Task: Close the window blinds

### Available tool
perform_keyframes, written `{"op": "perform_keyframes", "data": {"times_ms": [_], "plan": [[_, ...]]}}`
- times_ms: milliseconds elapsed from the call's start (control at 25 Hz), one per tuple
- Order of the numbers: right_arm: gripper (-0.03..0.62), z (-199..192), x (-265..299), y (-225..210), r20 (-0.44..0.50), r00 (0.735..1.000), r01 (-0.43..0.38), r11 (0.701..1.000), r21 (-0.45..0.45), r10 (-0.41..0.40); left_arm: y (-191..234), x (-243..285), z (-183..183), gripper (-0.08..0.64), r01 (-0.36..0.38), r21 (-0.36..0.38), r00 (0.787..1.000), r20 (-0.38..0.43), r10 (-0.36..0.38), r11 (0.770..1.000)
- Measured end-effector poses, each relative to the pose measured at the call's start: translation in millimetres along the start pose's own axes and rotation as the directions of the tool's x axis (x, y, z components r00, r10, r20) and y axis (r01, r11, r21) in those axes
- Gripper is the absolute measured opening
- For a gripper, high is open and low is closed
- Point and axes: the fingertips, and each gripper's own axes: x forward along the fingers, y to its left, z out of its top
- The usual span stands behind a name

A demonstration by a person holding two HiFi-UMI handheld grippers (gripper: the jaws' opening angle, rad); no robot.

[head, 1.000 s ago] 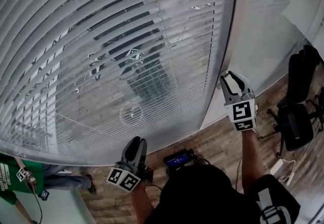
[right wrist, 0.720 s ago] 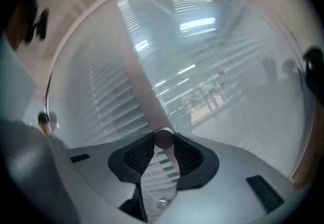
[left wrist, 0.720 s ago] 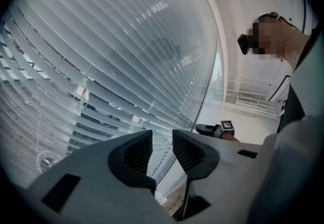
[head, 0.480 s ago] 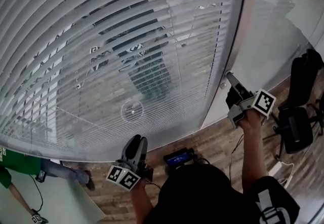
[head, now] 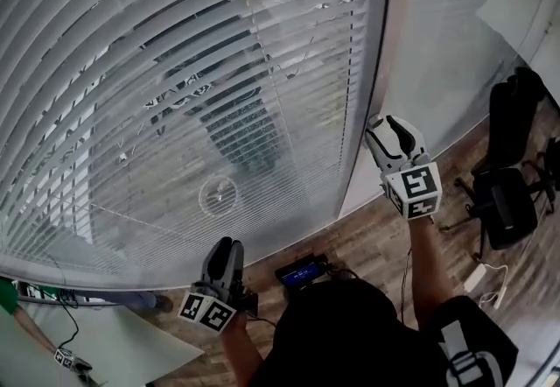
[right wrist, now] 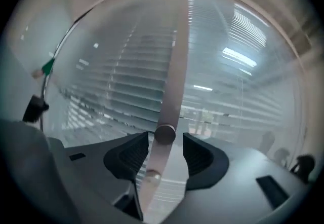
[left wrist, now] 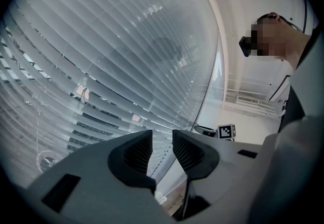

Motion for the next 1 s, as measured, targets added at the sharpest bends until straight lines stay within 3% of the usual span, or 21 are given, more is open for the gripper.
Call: {"op": "perform_keyframes", "data": {"times_ms": [120,200,240,320,360,400,440,480,520,560,600,800,840,880,920,960,1000], "plan": [[0.193,1,1,0,-0.039,0.997,0.062,0.981,-0.186,-0.070,-3,3,-3,0.133,0.010,0.000,1.000,-0.007,-0.010,1.000],[0.130,0,1,-1,-0.055,0.994,0.078,0.971,-0.227,-0.093,-4,4,-4,0.133,0.015,0.001,1.000,-0.009,-0.015,1.000],[0.130,-1,1,-1,-0.062,0.994,0.077,0.973,-0.218,-0.092,-4,4,-4,0.133,0.014,0.002,1.000,-0.008,-0.014,1.000],[0.127,-2,2,-1,-0.064,0.996,0.049,0.996,-0.079,-0.054,-3,3,-3,0.135,0.009,0.003,1.000,-0.006,-0.009,1.000],[0.127,-2,2,-2,-0.050,0.999,0.015,0.997,0.070,-0.011,-4,2,-2,0.134,0.007,0.003,1.000,-0.005,-0.007,1.000],[0.127,-2,3,-3,-0.020,0.999,-0.036,0.964,0.262,0.042,-4,2,-1,0.134,0.006,0.003,1.000,-0.004,-0.006,1.000],[0.127,-2,3,-4,0.029,0.995,-0.098,0.880,0.465,0.096,-4,2,0,0.134,0.005,0.003,1.000,-0.003,-0.005,1.000],[0.127,-2,4,-5,0.090,0.986,-0.163,0.747,0.644,0.139,-5,2,0,0.135,0.005,0.003,1.000,-0.003,-0.005,1.000],[0.127,-1,4,-6,0.152,0.975,-0.220,0.592,0.775,0.164,-5,3,1,0.133,0.005,0.003,1.000,-0.003,-0.005,1.000],[0.126,-1,4,-7,0.204,0.964,-0.262,0.453,0.852,0.173,-5,3,1,0.134,0.005,0.003,1.000,-0.003,-0.005,1.000],[0.127,-1,4,-8,0.237,0.956,-0.286,0.357,0.889,0.174,-6,3,1,0.135,0.005,0.002,1.000,-0.003,-0.005,1.000],[0.127,-3,4,-6,0.324,0.930,-0.347,0.121,0.930,0.173,-6,1,1,0.134,0.006,0.000,1.000,-0.003,-0.006,1.000],[0.127,1,4,-3,0.355,0.916,-0.380,0.120,0.917,0.186,-6,1,0,0.135,0.006,0.000,1.000,-0.005,-0.006,1.000],[0.127,7,4,2,0.376,0.903,-0.412,0.173,0.895,0.206,-6,0,0,0.134,0.007,-0.001,1.000,-0.006,-0.007,1.000],[0.131,13,3,8,0.369,0.901,-0.425,0.283,0.860,0.230,-6,0,0,0.135,0.007,0.000,1.000,-0.007,-0.007,1.000],[0.148,13,3,12,0.320,0.915,-0.398,0.437,0.807,0.245,-5,1,0,0.134,0.007,0.000,1.000,-0.007,-0.007,1.000],[0.175,7,4,14,0.234,0.943,-0.332,0.610,0.719,0.237,-5,1,1,0.133,0.006,0.001,1.000,-0.007,-0.006,1.000]]}}
